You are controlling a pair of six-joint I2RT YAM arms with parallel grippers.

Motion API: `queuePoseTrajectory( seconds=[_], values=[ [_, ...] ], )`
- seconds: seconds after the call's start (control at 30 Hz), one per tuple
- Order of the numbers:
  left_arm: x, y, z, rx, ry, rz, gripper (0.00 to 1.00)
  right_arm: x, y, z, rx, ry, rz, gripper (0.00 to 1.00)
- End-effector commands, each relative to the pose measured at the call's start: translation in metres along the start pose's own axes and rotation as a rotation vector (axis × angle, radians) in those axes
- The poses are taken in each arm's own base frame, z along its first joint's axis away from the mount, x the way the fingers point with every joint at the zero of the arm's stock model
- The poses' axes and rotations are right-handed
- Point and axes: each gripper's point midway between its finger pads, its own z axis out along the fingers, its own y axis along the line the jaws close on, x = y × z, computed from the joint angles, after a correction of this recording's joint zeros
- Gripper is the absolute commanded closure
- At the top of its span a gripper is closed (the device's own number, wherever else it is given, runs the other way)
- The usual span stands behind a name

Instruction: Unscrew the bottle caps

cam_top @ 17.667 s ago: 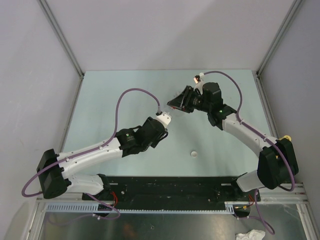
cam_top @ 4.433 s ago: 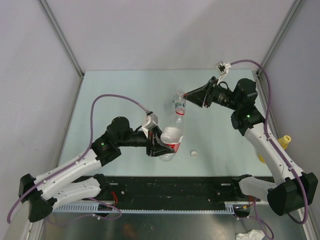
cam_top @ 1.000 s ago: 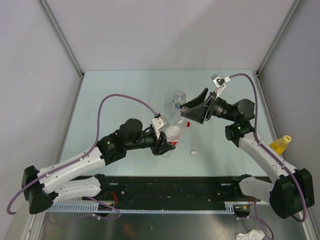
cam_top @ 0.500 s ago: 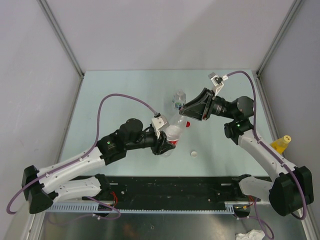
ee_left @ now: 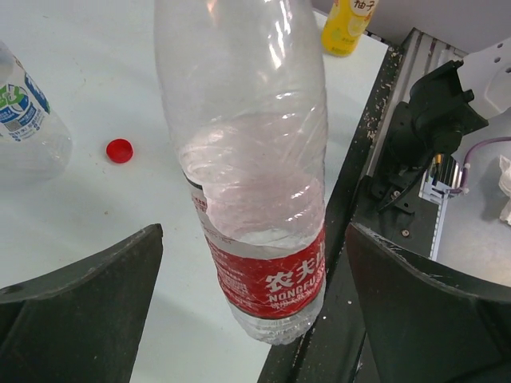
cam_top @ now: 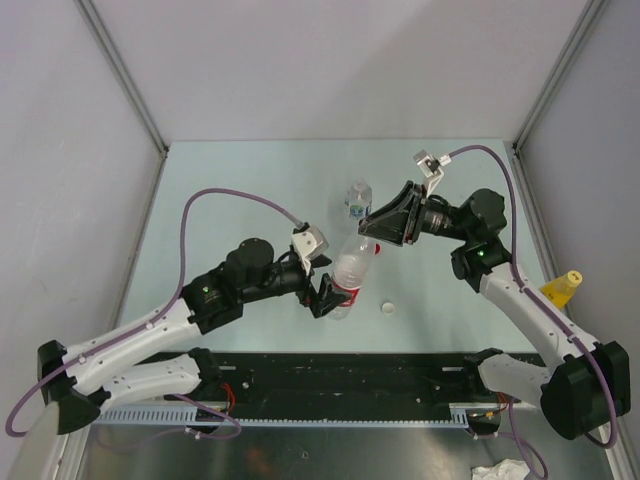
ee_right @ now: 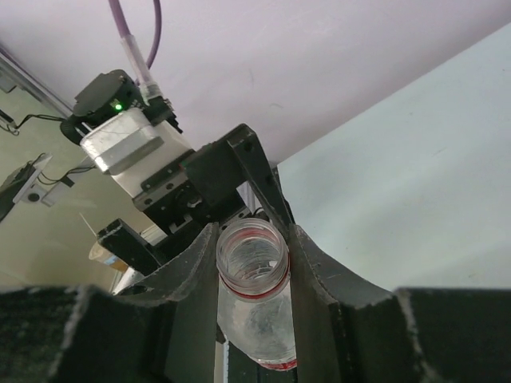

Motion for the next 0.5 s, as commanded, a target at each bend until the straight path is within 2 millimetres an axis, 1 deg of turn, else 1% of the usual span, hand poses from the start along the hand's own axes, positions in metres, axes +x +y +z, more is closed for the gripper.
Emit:
queuePoseTrajectory(
  seconds=[0.0, 0.13, 0.27, 0.37, 0.47],
  values=[
    [-0.021, 0.001, -0.006, -0.017, -0.072, 0.041, 0.01, -0.016, 0.008, 0.002, 0.020, -0.019, -0.088, 1.00],
    [-0.025, 0.001, -0.012, -0.028, -0.095, 0.034, 0.01, -0.014, -0.014, 0.000, 0.167, -0.004, -0.113, 1.00],
    [-0.029, 0.005, -0.020, -0.057, -0.124, 0.038, 0.01, -0.014, -0.037, -0.008, 0.326, -0.010, -0.141, 1.00],
    [-0.030, 0.008, -0.024, -0.079, -0.136, 0.041, 0.01, -0.014, -0.061, -0.020, 0.473, -0.024, -0.141, 1.00],
    [-0.028, 0.010, -0.023, -0.089, -0.131, 0.037, 0.00, -0.015, -0.082, -0.036, 0.623, -0.037, -0.161, 1.00]
  ],
)
